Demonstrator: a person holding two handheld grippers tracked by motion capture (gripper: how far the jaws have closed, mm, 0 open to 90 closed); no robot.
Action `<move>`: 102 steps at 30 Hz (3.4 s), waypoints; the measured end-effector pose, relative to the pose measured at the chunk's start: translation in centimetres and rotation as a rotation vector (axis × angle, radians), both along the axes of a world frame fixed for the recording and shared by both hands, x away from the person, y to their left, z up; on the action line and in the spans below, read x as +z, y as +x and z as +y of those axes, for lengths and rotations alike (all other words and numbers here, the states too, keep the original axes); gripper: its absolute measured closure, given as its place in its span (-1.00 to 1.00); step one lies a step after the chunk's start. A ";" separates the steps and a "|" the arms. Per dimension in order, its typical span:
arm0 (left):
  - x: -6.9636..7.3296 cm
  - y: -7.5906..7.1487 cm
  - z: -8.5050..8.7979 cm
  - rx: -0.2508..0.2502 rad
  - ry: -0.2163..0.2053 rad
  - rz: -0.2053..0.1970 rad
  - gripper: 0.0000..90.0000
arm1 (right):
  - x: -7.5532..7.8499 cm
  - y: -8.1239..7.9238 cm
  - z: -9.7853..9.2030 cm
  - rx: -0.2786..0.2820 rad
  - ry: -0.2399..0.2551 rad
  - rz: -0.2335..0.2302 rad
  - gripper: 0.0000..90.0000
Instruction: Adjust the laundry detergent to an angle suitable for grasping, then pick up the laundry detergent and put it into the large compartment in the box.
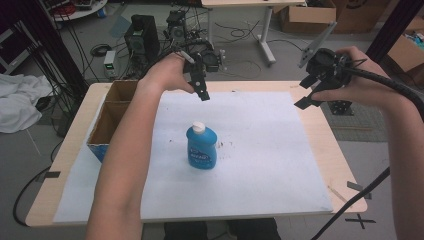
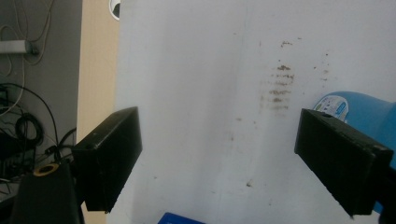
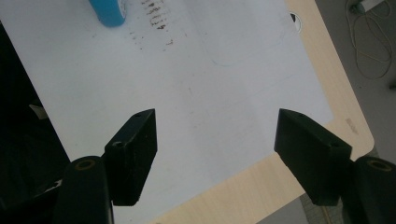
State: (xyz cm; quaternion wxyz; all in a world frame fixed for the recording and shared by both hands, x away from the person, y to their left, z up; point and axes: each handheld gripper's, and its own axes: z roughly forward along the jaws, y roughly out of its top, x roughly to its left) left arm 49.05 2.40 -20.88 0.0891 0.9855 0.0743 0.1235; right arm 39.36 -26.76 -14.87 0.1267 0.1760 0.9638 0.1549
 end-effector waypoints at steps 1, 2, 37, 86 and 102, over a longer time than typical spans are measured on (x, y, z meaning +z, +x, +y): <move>0.0 0.0 0.0 0.000 0.000 0.000 -0.65 | 0.0 0.0 0.0 0.001 -0.002 0.001 -0.34; 0.1 0.0 0.0 0.000 -0.006 0.000 -0.65 | 0.0 -0.1 0.0 0.000 -0.002 0.003 -0.34; 1.0 -0.8 0.2 -0.008 -0.002 -0.011 -0.66 | -0.3 -0.4 -0.7 -0.009 0.021 -0.010 -0.35; 2.4 -2.3 0.5 -0.011 -0.015 -0.017 -0.66 | -0.5 -0.7 -0.9 0.004 0.023 -0.012 -0.36; 3.2 -4.3 0.3 -0.040 0.005 0.040 -0.66 | -0.6 -0.7 -1.1 0.006 0.023 -0.011 -0.37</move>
